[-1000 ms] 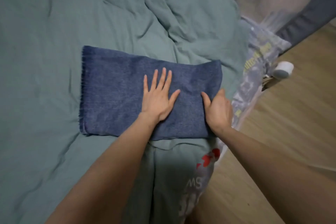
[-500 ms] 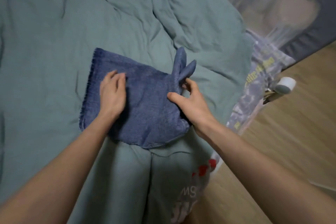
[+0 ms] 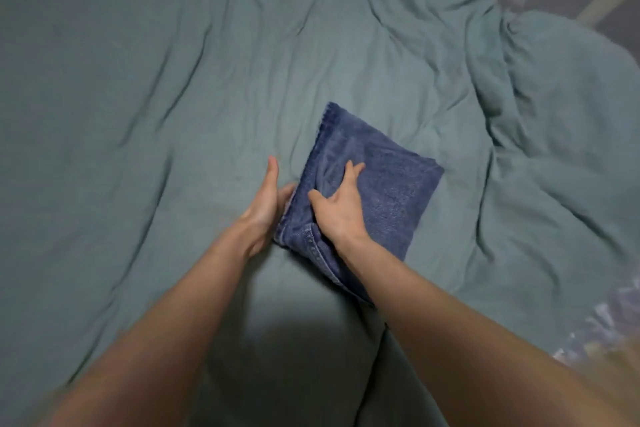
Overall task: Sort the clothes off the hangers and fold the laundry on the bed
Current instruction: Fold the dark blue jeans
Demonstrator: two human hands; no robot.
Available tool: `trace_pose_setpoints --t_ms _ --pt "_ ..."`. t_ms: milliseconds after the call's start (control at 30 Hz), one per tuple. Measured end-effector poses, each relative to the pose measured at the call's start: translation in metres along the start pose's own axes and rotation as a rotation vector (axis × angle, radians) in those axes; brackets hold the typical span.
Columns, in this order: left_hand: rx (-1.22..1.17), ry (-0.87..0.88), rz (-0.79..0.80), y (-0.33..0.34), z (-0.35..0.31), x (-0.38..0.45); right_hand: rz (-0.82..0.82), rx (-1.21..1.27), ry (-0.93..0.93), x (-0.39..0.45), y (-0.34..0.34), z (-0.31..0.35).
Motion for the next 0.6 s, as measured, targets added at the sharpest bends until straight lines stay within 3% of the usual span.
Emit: trace_pose_setpoints --t_ms 67,133,200,267,333,400,500,567,600 --pt "0.015 0.117 -0.115 -0.002 -0.004 -0.008 0.067 -0.006 0.027 0.009 0.01 -0.006" --pt "0.192 0.284 -0.361 -0.014 -0.002 -0.023 0.147 -0.091 0.037 0.022 0.008 -0.005" --pt "0.456 0.454 -0.561 -0.015 0.008 -0.042 0.226 -0.382 0.0 0.035 0.0 -0.002" --pt "0.457 0.426 -0.608 -0.012 0.022 -0.046 0.254 -0.732 -0.142 0.044 -0.011 0.005" --pt "0.469 0.328 -0.643 -0.011 0.025 -0.042 0.207 -0.949 -0.29 0.049 -0.025 0.014" --pt "0.502 0.331 -0.663 -0.013 0.019 -0.037 0.123 -0.986 -0.418 0.053 -0.042 0.023" --pt "0.49 0.613 -0.66 0.0 -0.01 -0.05 -0.066 -0.864 -0.493 0.066 -0.076 0.028" --pt "0.653 0.868 -0.765 0.01 -0.031 -0.071 -0.171 -0.812 -0.422 0.074 -0.099 0.02" --pt "0.764 0.915 -0.819 0.01 -0.032 -0.069 -0.202 -0.81 -0.386 0.077 -0.108 0.016"
Point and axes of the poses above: each hand's wrist, its own x-axis towards the middle knuckle, its own y-axis out of the palm, z = x × y, the point moved 9 cm from there along x, towards the middle knuckle, and after that the axes turned 2 degrees about -z, right-handed, at the moved point
